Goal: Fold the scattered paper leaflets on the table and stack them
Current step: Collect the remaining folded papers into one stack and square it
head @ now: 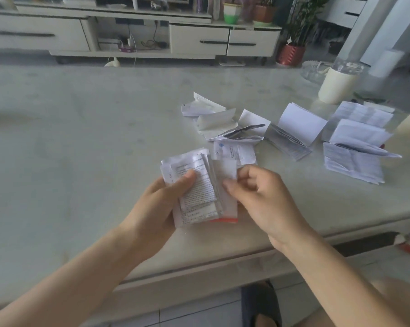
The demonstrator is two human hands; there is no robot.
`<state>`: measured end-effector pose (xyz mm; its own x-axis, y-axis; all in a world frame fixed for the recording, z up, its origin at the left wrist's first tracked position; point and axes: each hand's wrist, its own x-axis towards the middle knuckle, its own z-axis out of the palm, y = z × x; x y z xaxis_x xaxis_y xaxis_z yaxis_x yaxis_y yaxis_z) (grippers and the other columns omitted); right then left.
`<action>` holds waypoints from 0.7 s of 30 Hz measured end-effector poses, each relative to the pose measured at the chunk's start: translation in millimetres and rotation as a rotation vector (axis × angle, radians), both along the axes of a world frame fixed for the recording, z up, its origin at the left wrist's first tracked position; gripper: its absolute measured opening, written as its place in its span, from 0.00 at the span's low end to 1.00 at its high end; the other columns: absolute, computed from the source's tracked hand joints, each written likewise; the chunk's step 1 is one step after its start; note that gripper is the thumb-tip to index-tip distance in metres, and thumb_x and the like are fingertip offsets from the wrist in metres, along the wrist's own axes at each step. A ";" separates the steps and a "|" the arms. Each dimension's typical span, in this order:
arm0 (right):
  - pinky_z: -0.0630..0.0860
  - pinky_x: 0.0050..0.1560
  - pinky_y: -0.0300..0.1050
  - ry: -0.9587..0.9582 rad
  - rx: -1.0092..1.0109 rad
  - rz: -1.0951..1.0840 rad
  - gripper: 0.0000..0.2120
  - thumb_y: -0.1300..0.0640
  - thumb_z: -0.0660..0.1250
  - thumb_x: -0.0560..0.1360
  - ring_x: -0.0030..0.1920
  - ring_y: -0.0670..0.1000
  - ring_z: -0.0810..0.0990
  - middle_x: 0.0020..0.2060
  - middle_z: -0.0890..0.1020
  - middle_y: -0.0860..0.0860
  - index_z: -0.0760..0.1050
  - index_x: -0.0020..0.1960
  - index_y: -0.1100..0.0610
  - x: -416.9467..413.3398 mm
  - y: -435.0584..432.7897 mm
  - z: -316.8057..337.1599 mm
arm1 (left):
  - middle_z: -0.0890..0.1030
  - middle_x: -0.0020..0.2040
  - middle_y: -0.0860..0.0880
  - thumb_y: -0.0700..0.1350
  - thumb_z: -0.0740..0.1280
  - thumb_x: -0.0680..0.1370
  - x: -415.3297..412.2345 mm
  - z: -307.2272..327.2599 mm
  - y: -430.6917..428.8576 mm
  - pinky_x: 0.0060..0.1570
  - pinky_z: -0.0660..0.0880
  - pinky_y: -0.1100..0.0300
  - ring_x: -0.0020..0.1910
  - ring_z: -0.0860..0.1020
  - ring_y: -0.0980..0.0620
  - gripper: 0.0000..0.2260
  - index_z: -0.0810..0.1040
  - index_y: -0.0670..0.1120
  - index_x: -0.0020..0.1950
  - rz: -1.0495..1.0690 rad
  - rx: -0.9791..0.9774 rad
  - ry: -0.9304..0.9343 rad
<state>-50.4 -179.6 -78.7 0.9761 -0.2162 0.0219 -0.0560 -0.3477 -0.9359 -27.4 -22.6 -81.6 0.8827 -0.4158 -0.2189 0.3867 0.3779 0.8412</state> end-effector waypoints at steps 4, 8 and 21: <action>0.75 0.39 0.43 -0.087 0.099 -0.072 0.02 0.61 0.68 0.74 0.36 0.49 0.79 0.37 0.82 0.56 0.77 0.42 0.57 5.4 -15.5 8.2 | 0.84 0.45 0.44 0.43 0.62 0.74 5.6 0.5 5.0 0.36 0.79 0.59 0.43 0.84 0.50 0.13 0.78 0.41 0.56 0.053 0.021 -0.043; 0.75 0.35 0.37 -0.070 0.134 -0.009 0.03 0.61 0.67 0.75 0.36 0.47 0.79 0.36 0.82 0.53 0.77 0.43 0.56 5.3 -15.7 12.9 | 0.85 0.43 0.45 0.43 0.61 0.76 3.2 -0.1 5.9 0.35 0.79 0.59 0.41 0.84 0.51 0.10 0.79 0.42 0.53 0.020 0.019 -0.029; 0.70 0.37 0.32 -0.235 -0.159 0.007 0.05 0.56 0.70 0.73 0.35 0.43 0.76 0.35 0.79 0.46 0.74 0.41 0.54 3.6 34.6 -9.2 | 0.85 0.42 0.44 0.38 0.57 0.77 -3.5 -5.4 -0.9 0.38 0.81 0.57 0.39 0.83 0.50 0.18 0.86 0.47 0.38 0.022 0.011 -0.021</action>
